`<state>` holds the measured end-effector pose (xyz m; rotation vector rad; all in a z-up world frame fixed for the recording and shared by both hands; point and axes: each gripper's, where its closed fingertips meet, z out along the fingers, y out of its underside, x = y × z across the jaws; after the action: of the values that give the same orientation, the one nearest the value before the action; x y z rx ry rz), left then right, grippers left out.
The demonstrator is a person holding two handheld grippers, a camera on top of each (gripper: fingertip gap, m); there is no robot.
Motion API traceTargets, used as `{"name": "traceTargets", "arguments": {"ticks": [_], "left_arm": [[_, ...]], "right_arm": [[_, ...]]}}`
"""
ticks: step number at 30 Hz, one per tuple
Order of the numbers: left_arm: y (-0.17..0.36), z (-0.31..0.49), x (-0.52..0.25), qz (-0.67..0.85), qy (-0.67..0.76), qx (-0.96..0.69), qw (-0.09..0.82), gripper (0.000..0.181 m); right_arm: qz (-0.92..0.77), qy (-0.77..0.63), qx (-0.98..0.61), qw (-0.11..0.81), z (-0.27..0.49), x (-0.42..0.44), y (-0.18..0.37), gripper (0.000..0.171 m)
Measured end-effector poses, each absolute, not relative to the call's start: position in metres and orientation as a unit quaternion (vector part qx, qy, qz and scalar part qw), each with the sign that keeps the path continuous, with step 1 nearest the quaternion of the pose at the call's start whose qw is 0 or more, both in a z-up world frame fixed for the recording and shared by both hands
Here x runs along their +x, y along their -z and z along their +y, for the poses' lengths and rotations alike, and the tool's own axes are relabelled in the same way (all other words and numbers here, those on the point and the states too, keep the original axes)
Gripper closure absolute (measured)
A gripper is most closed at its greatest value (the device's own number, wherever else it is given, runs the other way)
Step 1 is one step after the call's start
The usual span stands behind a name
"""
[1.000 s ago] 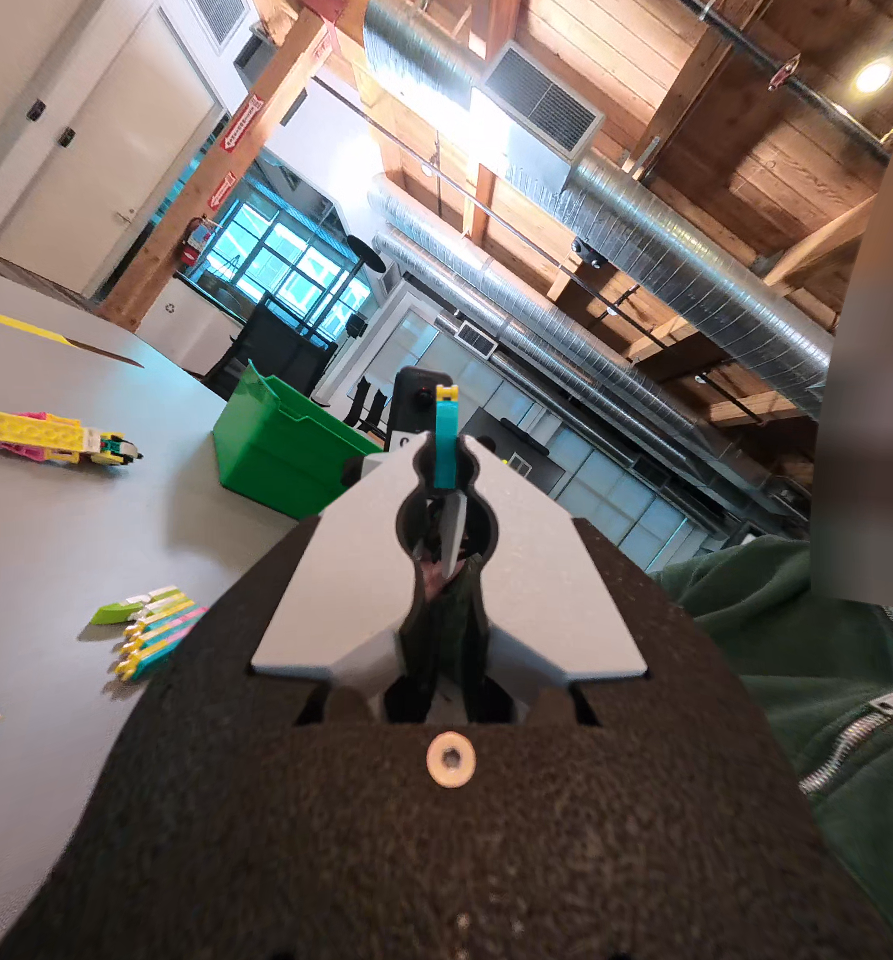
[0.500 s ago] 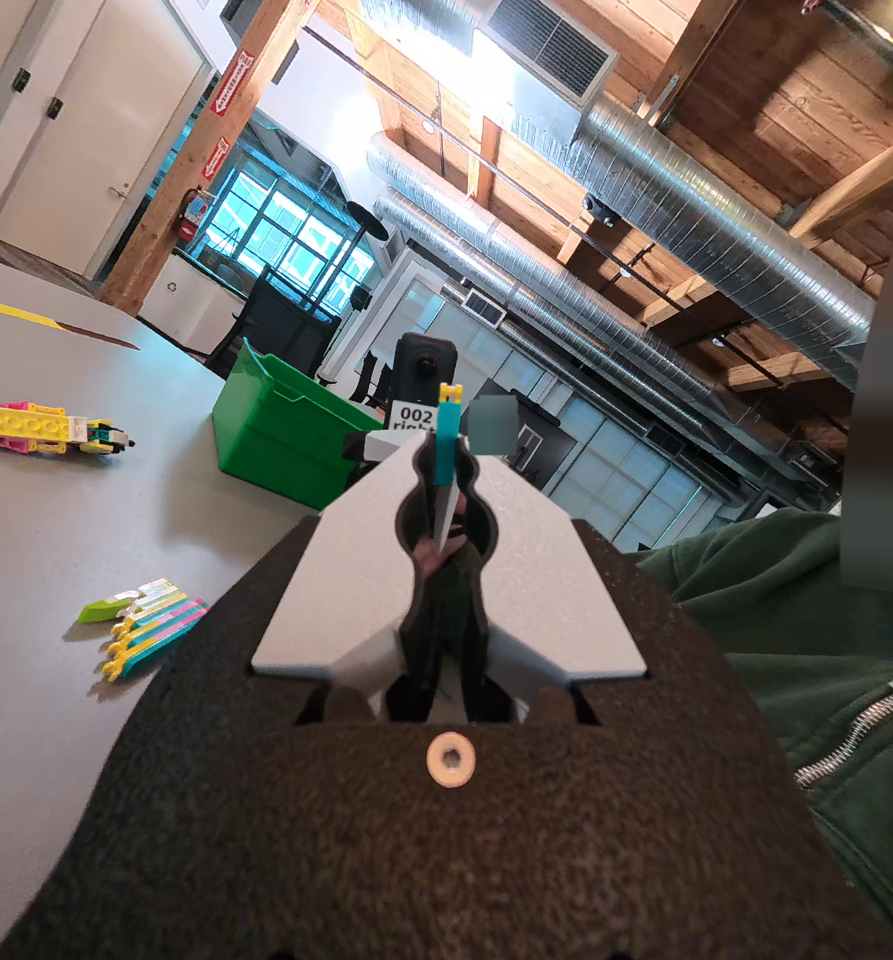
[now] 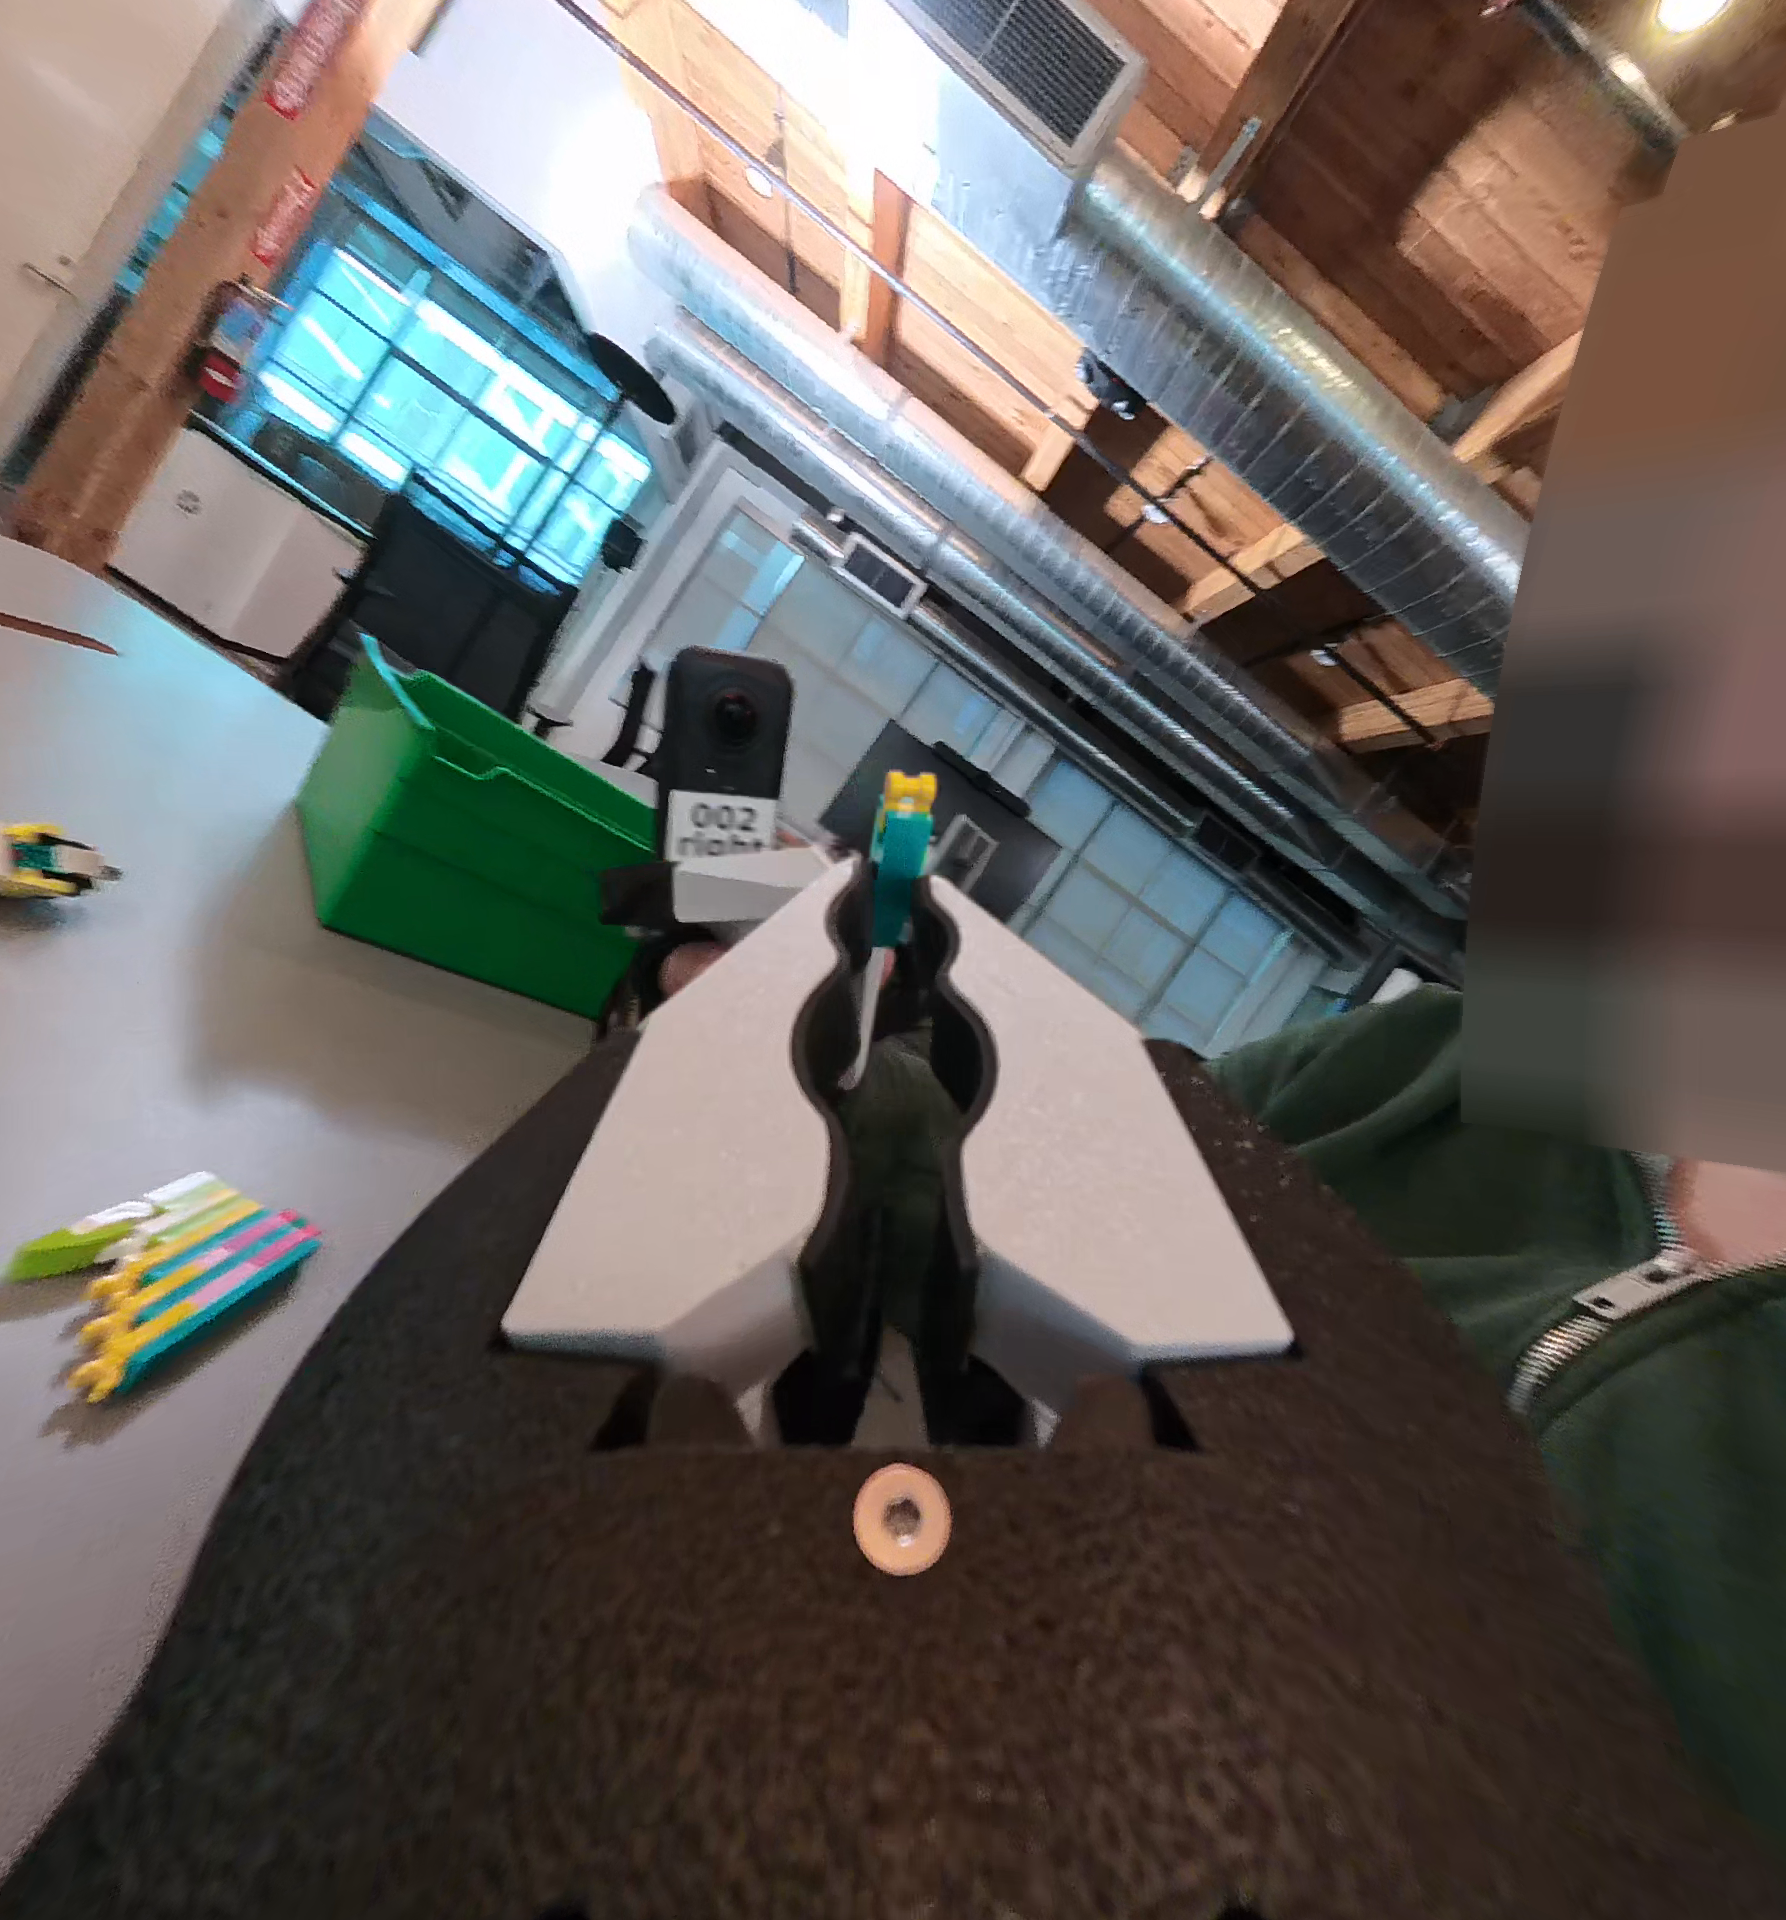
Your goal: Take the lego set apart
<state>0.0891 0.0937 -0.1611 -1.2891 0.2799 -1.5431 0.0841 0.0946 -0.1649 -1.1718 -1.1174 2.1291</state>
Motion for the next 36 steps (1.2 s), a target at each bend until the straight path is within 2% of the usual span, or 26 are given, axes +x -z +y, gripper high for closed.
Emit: {"name": "traceTargets", "arguments": {"ticks": [6, 17, 22, 25, 29, 31, 36], "left_arm": [[0.161, 0.087, 0.091, 0.119, 0.689, -0.522, 0.489, 0.175], [0.165, 0.095, 0.087, 0.094, 0.679, -0.54, 0.488, 0.171], [0.168, 0.097, 0.086, 0.119, 0.622, -0.573, 0.521, 0.175], [0.168, 0.095, 0.086, 0.138, 0.598, -0.59, 0.525, 0.175], [0.175, 0.095, 0.092, 0.15, 0.576, -0.615, 0.517, 0.175], [0.177, 0.096, 0.092, 0.15, 0.573, -0.618, 0.517, 0.175], [0.176, 0.101, 0.091, 0.135, 0.559, -0.62, 0.534, 0.176]], "right_arm": [[-0.394, -0.804, -0.415, 0.161, 0.086, 0.087, 0.165, 0.166], [-0.408, -0.776, -0.434, 0.21, 0.092, 0.082, 0.171, 0.166], [-0.411, -0.763, -0.441, 0.232, 0.095, 0.08, 0.173, 0.166], [-0.404, -0.758, -0.442, 0.257, 0.101, 0.08, 0.171, 0.156], [-0.41, -0.756, -0.434, 0.267, 0.101, 0.083, 0.168, 0.158], [-0.415, -0.753, -0.435, 0.268, 0.1, 0.082, 0.17, 0.166], [-0.413, -0.748, -0.442, 0.271, 0.104, 0.082, 0.171, 0.167]]}}
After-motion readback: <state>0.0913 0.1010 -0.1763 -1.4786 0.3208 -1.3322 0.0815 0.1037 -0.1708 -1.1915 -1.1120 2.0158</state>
